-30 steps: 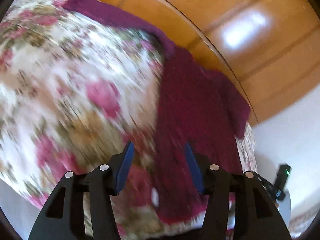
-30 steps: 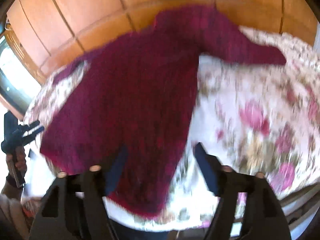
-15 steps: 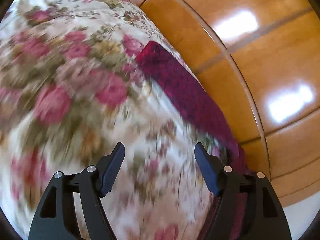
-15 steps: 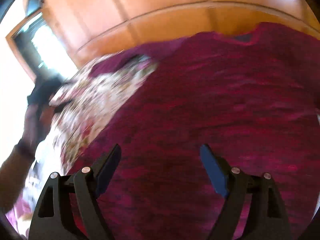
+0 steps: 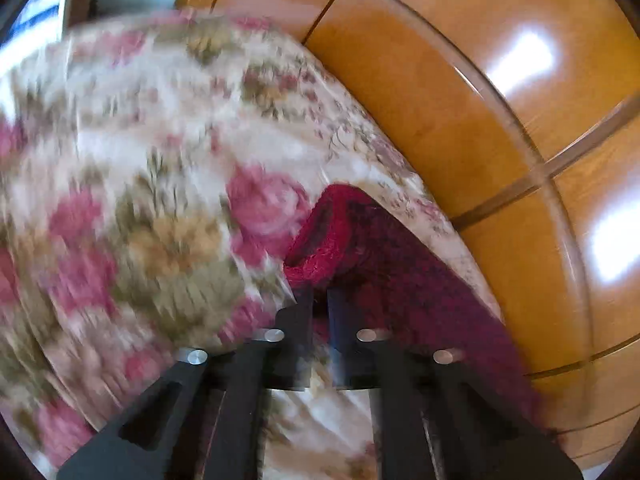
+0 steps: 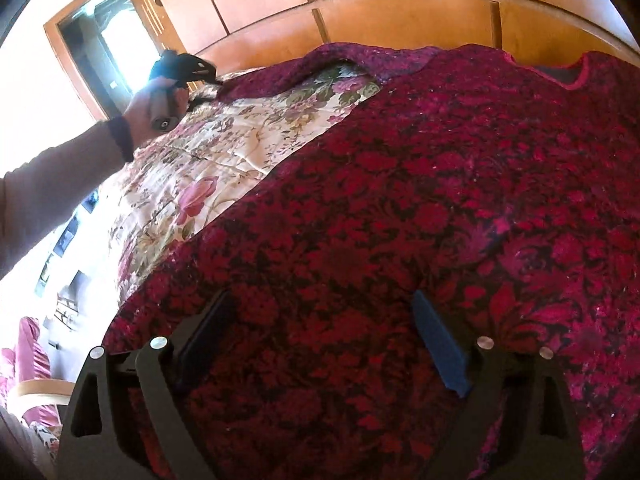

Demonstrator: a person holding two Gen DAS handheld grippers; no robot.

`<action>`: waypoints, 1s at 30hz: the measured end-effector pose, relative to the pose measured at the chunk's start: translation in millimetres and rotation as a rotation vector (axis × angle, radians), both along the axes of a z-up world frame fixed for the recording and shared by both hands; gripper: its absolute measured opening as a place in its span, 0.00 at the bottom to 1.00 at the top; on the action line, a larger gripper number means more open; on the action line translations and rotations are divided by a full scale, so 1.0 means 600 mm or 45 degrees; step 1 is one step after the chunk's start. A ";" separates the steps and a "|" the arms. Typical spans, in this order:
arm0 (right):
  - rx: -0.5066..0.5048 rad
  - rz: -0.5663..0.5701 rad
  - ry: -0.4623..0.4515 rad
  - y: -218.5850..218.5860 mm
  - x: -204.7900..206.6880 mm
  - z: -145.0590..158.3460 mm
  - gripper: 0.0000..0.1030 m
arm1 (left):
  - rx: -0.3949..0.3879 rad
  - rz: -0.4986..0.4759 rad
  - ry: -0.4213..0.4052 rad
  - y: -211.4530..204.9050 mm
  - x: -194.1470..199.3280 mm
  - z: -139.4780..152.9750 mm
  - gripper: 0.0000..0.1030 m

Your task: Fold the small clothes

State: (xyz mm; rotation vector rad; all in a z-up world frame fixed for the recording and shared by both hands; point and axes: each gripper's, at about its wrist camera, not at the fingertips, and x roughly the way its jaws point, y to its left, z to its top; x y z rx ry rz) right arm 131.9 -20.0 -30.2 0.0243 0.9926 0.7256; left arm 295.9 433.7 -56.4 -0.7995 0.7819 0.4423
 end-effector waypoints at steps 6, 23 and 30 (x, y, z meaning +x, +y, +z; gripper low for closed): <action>-0.014 0.013 0.000 0.008 0.002 -0.002 0.90 | 0.168 0.097 -0.019 0.049 -0.019 0.052 0.04; 0.012 -0.188 0.021 -0.078 0.004 0.054 0.89 | -0.109 -0.881 -0.196 -0.307 -0.207 0.032 0.65; -0.087 -0.720 0.085 -0.345 -0.069 0.073 0.89 | -0.142 -1.180 -0.158 -0.423 -0.341 0.008 0.65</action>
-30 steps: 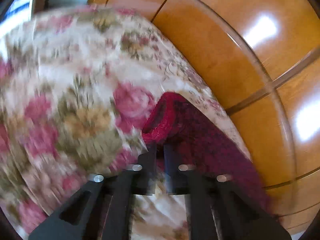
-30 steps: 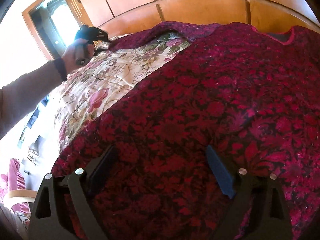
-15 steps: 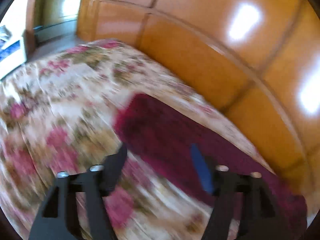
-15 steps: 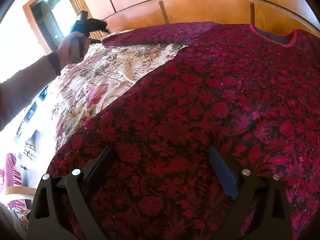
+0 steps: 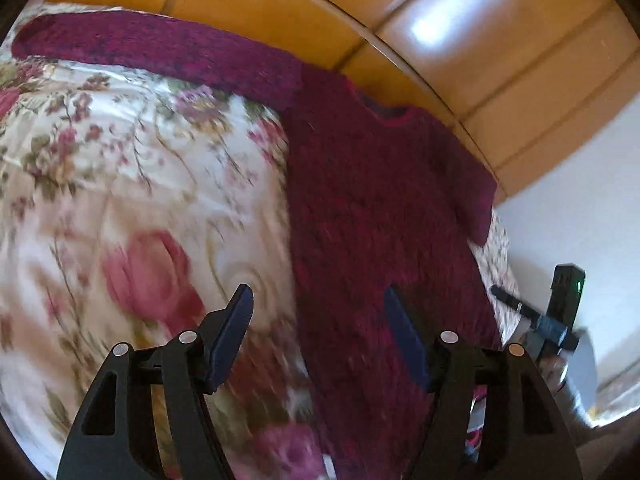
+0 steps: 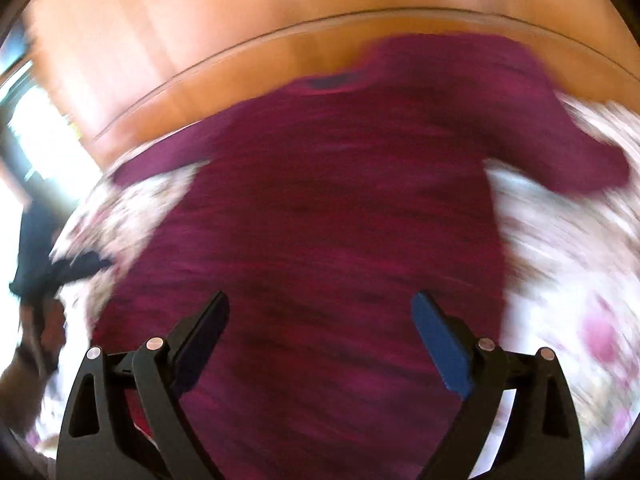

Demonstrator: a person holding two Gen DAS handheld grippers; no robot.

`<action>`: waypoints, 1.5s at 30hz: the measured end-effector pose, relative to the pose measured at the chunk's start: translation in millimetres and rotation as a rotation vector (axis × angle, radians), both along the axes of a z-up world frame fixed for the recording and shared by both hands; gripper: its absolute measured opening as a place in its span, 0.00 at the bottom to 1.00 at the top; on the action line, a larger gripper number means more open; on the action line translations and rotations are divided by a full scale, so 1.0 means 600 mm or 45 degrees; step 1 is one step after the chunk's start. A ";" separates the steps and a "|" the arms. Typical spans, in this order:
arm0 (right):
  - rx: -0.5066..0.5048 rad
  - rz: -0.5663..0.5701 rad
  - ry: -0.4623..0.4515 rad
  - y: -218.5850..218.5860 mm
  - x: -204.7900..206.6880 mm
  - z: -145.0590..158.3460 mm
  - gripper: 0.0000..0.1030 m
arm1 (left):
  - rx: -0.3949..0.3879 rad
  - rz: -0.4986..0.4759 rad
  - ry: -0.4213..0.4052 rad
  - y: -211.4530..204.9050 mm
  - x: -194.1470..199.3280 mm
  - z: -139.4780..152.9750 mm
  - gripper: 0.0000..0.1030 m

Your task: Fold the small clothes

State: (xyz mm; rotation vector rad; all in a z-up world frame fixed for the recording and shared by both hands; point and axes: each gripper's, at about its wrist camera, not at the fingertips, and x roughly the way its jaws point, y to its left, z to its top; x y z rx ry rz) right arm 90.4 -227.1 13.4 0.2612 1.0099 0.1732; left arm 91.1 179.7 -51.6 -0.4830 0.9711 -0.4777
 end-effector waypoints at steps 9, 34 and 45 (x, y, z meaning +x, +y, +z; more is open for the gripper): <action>0.223 -0.103 0.198 -0.062 -0.123 -0.076 0.85 | 0.174 0.045 -0.152 -0.096 -0.003 0.055 0.67; 0.513 -1.063 -0.040 -0.492 0.211 -0.145 0.42 | 0.379 -0.086 -0.062 -0.260 0.089 -0.019 0.68; -0.115 -1.127 -0.109 -0.597 0.233 -0.032 0.14 | 0.387 -0.106 -0.048 -0.261 0.093 -0.023 0.70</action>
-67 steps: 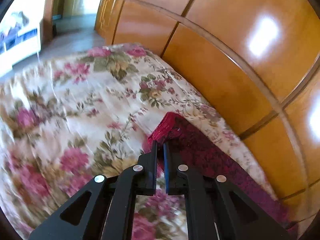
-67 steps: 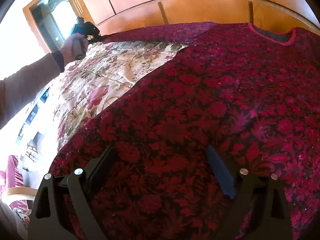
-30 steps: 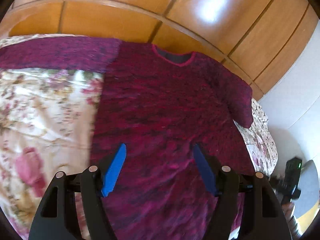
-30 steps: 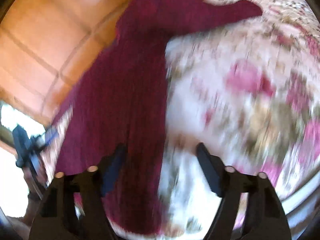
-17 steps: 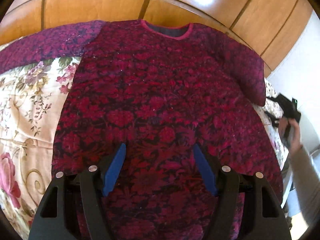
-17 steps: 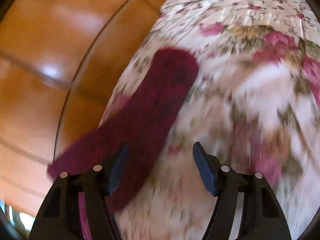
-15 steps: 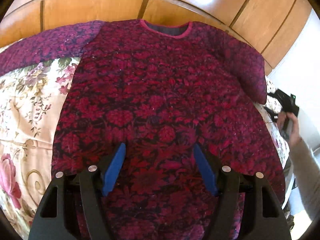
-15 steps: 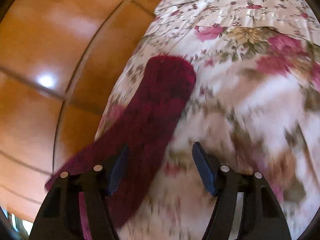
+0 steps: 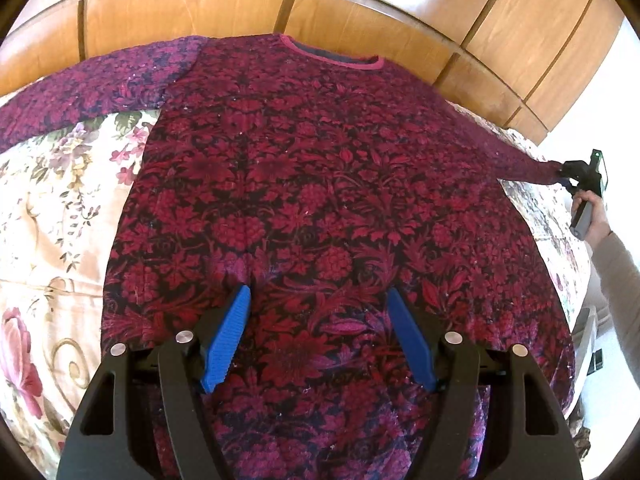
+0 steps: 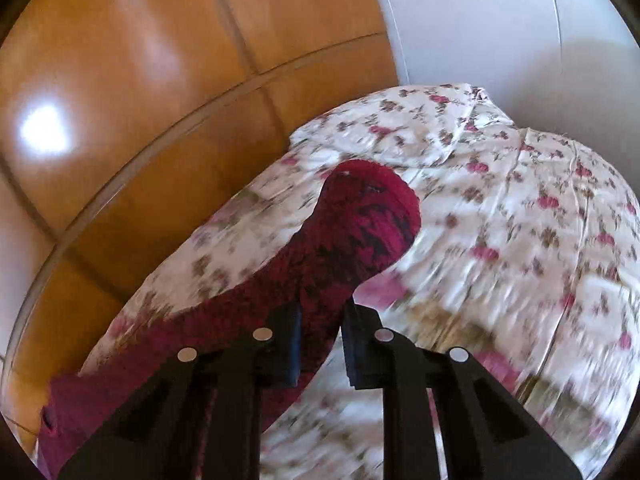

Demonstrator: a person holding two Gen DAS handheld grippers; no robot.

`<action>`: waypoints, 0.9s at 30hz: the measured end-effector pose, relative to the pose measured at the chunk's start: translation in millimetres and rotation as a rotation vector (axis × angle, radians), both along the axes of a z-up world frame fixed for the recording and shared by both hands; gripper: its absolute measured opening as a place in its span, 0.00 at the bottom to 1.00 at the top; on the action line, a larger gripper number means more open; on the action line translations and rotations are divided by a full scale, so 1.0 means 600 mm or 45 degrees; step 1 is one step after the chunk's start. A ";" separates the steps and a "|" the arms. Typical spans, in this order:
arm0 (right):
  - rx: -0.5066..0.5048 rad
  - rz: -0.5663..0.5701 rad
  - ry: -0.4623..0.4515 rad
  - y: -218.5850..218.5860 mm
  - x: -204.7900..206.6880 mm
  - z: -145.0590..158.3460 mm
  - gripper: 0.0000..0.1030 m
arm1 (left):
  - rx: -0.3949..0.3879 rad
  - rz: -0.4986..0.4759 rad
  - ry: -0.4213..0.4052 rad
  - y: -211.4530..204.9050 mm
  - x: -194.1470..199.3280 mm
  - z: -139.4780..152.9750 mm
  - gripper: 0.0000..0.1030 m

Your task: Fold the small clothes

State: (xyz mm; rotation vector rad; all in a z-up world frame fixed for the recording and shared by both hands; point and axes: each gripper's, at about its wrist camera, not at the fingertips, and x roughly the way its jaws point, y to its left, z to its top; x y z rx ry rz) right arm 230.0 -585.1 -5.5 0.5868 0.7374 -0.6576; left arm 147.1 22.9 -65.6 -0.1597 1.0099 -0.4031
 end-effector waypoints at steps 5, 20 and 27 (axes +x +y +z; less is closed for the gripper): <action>-0.021 0.040 0.169 0.020 0.069 -0.064 0.34 | 0.009 -0.011 -0.001 -0.003 0.002 0.003 0.71; 0.505 0.793 0.057 0.331 -0.181 -0.084 0.84 | -0.076 0.303 -0.010 0.187 -0.099 0.043 0.71; 0.755 1.140 0.114 0.491 -0.286 -0.087 0.51 | -0.159 0.240 0.084 0.207 -0.156 0.012 0.71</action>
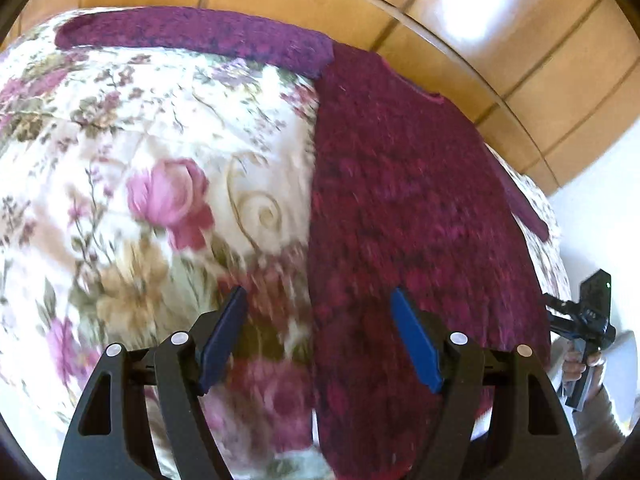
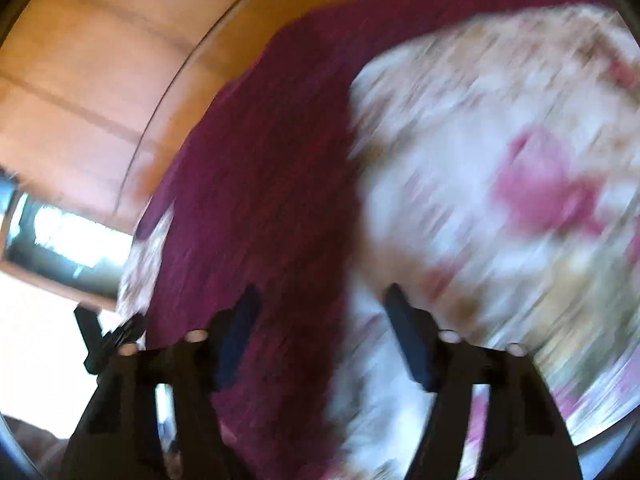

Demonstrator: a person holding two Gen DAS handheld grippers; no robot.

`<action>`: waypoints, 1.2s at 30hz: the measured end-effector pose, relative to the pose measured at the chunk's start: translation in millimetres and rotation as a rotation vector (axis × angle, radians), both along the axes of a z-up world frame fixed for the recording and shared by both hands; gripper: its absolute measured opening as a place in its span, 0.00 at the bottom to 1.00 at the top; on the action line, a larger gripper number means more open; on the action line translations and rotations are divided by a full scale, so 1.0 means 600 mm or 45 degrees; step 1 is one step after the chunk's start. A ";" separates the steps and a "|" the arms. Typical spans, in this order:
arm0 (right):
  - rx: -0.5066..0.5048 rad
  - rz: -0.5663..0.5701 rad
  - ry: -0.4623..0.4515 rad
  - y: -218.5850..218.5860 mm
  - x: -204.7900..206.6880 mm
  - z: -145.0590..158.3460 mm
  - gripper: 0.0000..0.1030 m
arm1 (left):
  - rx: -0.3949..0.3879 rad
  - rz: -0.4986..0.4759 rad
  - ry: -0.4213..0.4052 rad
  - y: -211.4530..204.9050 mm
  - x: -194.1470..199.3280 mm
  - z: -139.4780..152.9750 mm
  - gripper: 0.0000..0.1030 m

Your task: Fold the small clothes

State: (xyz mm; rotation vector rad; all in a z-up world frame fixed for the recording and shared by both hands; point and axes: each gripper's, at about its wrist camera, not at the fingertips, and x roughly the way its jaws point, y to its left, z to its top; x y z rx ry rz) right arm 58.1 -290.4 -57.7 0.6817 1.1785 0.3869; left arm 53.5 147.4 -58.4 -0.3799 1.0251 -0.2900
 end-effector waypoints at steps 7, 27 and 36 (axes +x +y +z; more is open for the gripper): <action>-0.218 0.138 -0.084 0.046 -0.018 0.034 0.17 | 0.013 -0.137 -0.029 -0.040 -0.027 -0.012 0.14; -0.183 -0.498 -0.105 -0.201 0.058 0.015 0.64 | 0.004 0.009 -0.145 -0.016 0.026 0.059 0.57; -0.062 -1.166 -0.020 -0.469 0.216 -0.065 0.53 | 0.005 -0.025 -0.089 -0.109 0.125 0.045 0.57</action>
